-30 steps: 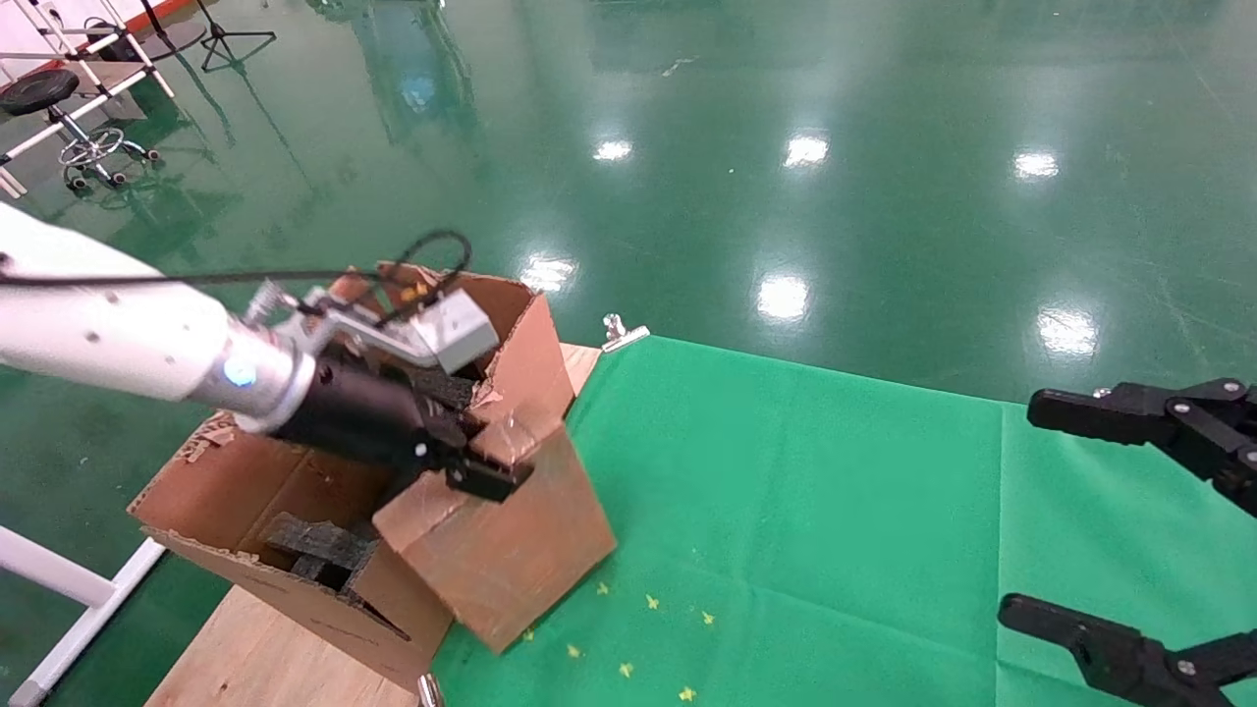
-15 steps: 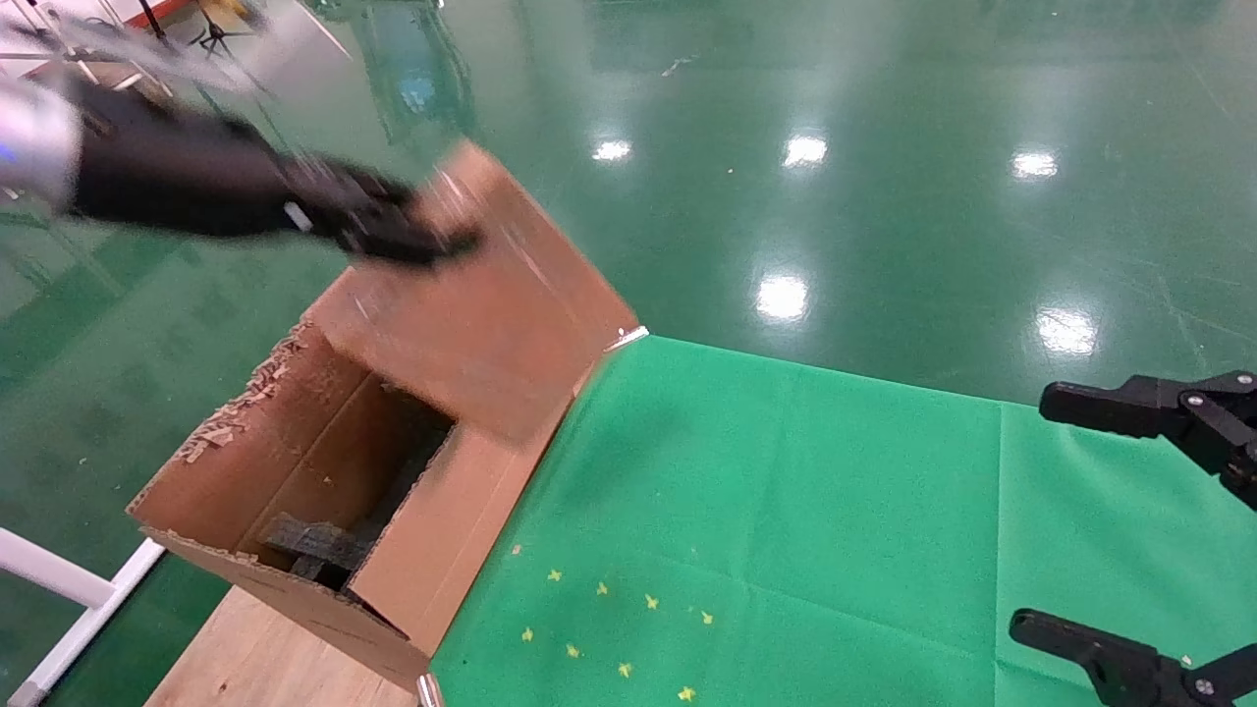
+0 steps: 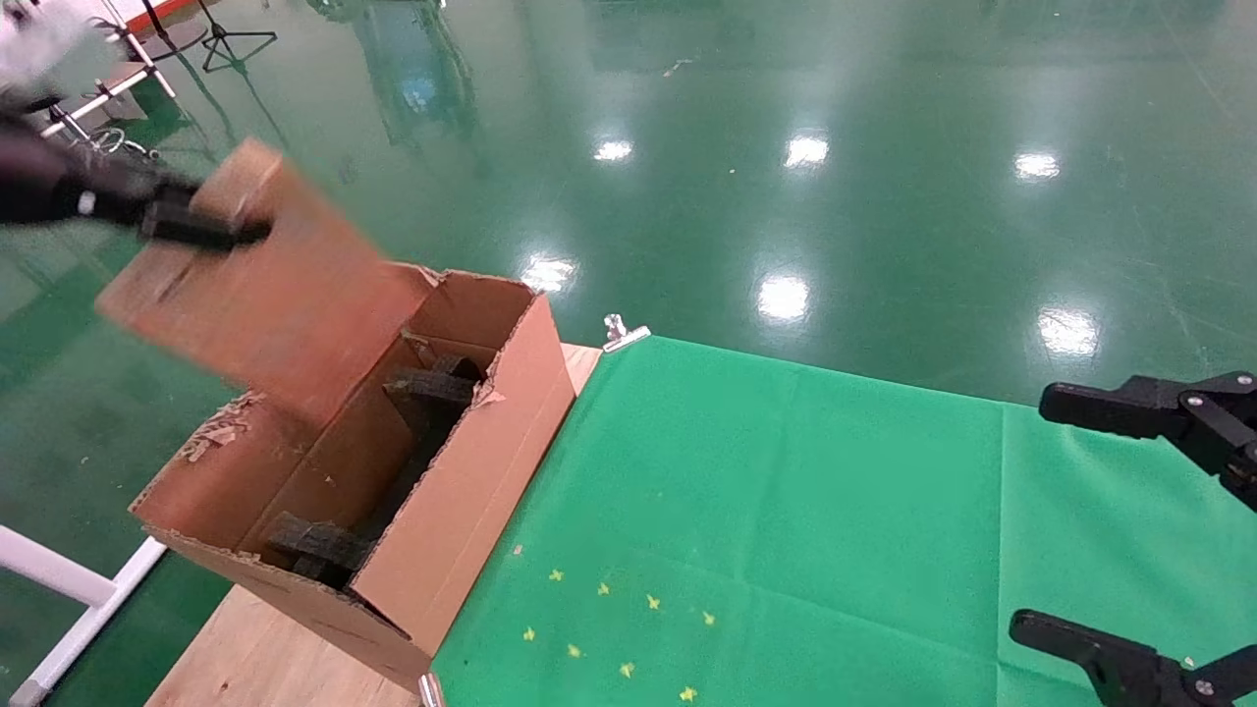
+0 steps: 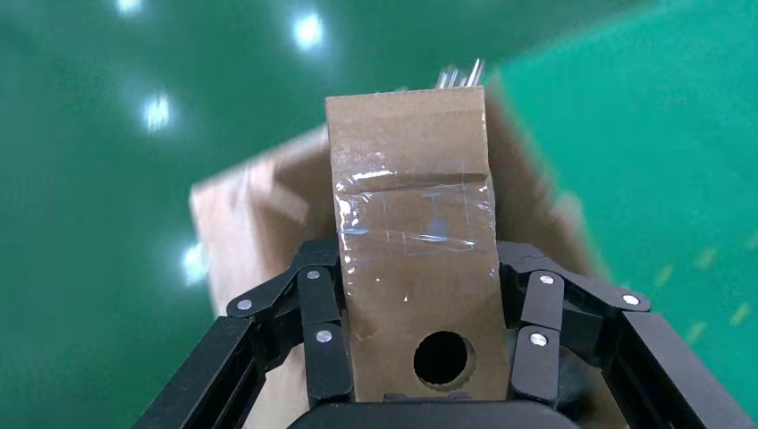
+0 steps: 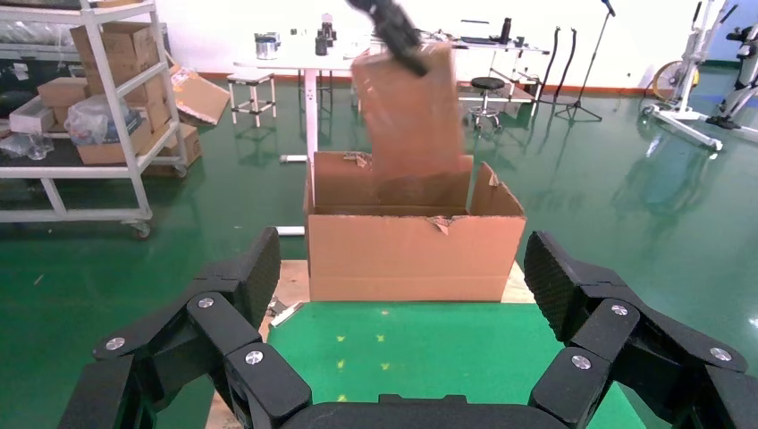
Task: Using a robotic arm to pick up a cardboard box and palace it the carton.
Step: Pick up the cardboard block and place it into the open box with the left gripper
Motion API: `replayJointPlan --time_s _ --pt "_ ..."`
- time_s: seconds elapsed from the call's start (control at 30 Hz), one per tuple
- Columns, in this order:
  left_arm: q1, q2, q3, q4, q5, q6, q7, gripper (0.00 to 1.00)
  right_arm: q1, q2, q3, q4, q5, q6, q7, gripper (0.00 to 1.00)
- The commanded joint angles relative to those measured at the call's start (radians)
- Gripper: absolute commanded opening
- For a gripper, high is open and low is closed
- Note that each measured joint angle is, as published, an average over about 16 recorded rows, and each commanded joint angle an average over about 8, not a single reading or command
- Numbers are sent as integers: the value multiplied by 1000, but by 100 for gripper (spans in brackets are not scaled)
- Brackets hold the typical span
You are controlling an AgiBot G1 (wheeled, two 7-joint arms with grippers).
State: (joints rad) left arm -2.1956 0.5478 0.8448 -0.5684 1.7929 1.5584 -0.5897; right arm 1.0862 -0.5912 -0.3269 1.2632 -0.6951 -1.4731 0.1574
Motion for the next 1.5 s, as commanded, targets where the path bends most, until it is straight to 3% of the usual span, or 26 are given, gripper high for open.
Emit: replayJointPlan --time_s 0.03,0.27,0.53,0.97,1.5 --pt "-17 1 36 53 43 -1 42 0 0 0 0 0 0 0 0 100" --pt "35 77 77 220 104 -115 74 0 0 0 0 0 0 0 0 100" --pt "115 142 72 346 93 -244 98 0 0 0 0 0 0 0 0 100" --pt "206 196 63 462 76 -385 175 0 0 0 0 0 0 0 0 100" --pt "311 243 68 554 83 -504 185 0 0 0 -1 0 0 0 0 100"
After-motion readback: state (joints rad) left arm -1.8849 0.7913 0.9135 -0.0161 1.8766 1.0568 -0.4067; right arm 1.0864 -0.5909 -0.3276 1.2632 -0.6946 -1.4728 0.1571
